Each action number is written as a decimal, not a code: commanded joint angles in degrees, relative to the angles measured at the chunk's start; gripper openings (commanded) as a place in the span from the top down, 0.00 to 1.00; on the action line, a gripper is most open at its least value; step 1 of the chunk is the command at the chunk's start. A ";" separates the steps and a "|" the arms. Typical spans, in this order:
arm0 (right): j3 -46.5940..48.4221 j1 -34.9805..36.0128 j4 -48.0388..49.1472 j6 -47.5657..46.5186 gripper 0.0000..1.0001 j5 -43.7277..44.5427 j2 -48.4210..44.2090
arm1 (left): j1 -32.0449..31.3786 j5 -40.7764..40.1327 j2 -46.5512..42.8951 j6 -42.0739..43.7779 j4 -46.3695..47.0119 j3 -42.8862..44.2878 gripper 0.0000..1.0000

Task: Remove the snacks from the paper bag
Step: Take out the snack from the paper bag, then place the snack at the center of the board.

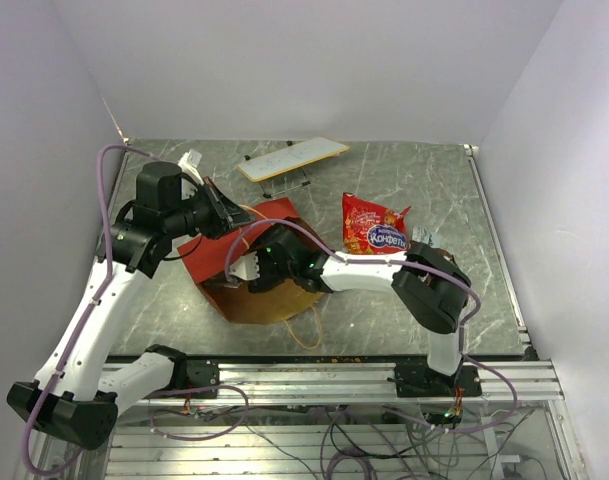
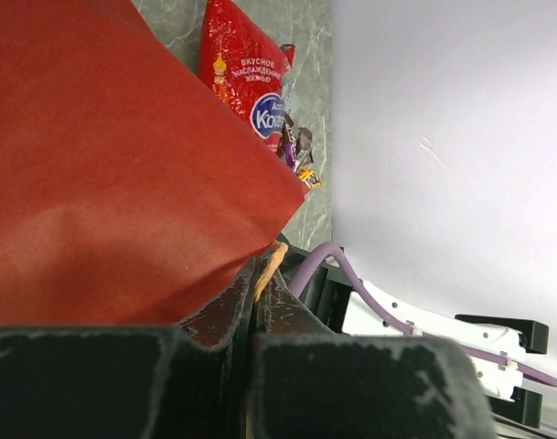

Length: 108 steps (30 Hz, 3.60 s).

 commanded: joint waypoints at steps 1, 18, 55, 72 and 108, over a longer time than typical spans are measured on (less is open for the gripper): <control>1.86 -0.36 3.17 0.40 0.24 4.67 2.81 | -0.20 1.84 0.64 0.86 -1.32 2.84 0.93; 8.71 -1.59 -1.89 -1.63 0.28 7.71 10.91 | -0.11 -0.82 2.37 4.61 -7.27 9.56 0.93; -1.42 -0.90 -5.43 -0.08 1.00 -10.87 -6.56 | 0.68 -5.18 0.53 5.26 -7.89 8.63 0.93; -4.92 -0.44 -2.54 13.80 1.00 -22.13 -21.72 | 0.77 -5.89 -4.38 1.02 -5.24 2.67 0.93; 2.09 -0.47 -0.69 35.48 1.00 16.83 -42.35 | 0.77 -2.49 -0.01 3.54 -4.39 2.65 0.93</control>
